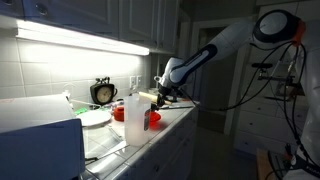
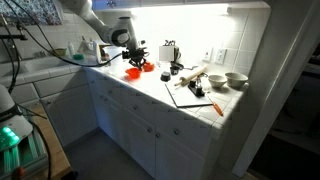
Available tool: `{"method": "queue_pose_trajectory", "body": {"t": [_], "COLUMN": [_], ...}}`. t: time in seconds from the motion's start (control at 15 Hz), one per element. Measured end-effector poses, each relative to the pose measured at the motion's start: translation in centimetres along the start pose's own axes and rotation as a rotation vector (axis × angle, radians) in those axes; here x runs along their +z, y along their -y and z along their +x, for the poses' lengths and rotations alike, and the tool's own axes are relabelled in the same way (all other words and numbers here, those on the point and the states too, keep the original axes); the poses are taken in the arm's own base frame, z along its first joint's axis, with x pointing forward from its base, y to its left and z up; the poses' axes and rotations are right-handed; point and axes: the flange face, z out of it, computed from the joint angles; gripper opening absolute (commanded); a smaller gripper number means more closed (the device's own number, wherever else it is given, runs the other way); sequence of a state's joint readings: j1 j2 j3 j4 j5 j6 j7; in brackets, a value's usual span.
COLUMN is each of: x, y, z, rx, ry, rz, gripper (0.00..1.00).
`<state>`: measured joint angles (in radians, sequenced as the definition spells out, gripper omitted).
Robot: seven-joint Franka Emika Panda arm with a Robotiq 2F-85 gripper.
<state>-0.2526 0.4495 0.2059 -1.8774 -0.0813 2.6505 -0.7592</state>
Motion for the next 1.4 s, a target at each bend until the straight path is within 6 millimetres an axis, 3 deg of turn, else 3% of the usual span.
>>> {"method": "queue_pose_trajectory", "body": {"t": [0.73,1.13,1.4], "x": [0.2,0.3,1.6], "y": [0.0,1.2,2.1], "z": [0.0,2.2,3.1], "rx": [-0.002,-0.060,-0.122], "ry": [0.006,-0.012,-0.003], "rz": [-0.002,0.001,0.026], "gripper": [0.02,0.02,0.02]}}
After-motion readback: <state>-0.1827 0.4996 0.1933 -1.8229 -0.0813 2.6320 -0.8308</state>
